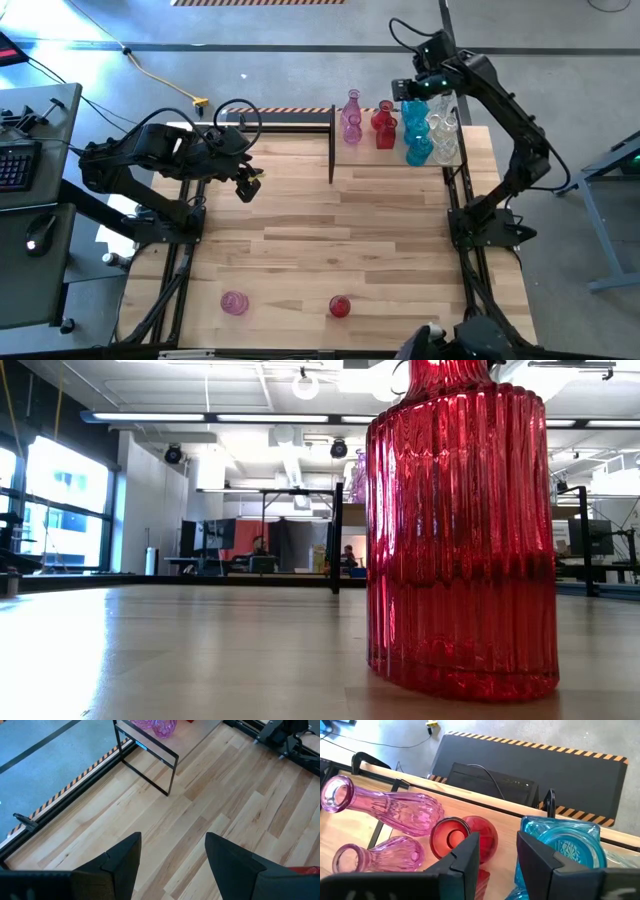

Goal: Sort vases onto shelf
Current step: Adjust the blue vases on the shelf

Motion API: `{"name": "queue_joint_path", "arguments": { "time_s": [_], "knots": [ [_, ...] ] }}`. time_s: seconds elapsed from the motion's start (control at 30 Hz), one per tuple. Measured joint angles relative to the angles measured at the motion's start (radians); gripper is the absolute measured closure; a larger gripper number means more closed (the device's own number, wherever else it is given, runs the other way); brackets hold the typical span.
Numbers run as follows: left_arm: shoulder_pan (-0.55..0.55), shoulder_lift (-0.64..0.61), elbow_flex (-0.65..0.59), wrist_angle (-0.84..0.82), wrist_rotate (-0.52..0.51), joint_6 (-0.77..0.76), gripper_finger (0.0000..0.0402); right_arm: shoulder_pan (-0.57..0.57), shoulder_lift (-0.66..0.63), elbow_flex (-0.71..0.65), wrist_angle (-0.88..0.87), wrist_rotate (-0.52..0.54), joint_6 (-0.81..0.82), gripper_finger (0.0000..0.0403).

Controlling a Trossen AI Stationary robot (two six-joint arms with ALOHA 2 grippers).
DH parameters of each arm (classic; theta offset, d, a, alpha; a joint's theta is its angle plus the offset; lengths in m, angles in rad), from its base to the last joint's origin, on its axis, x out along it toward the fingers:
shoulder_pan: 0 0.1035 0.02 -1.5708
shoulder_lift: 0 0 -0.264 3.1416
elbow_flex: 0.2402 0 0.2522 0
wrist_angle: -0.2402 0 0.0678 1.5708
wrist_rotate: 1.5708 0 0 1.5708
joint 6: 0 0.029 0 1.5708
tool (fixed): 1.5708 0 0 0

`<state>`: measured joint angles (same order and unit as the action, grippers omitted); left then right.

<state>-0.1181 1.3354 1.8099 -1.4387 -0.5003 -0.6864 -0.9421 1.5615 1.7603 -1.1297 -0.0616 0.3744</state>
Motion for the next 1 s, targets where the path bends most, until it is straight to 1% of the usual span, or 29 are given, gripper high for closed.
{"name": "queue_joint_path", "arguments": {
  "time_s": [0.33,0.53,0.77,0.9,1.0],
  "knots": [
    [0.0,0.0,0.0,0.0,0.0,0.0,0.019,-0.007,-0.042,0.0,-0.001,0.006,-0.016,0.0291],
    [0.0,0.0,0.0,0.0,0.0,0.002,0.019,0.016,-0.084,0.0,-0.006,-0.029,-0.05,0.0291],
    [0.0,0.0,0.0,0.0,0.0,0.0,0.019,0.081,-0.131,0.0,-0.069,-0.078,-0.104,0.0291],
    [0.0,0.0,0.0,0.0,0.0,0.0,0.019,0.142,-0.148,0.0,-0.14,-0.116,-0.114,0.0291],
    [0.0,0.0,0.0,0.0,0.0,0.001,0.019,0.193,-0.154,0.0,-0.174,-0.117,-0.112,0.0291]
  ]
}}
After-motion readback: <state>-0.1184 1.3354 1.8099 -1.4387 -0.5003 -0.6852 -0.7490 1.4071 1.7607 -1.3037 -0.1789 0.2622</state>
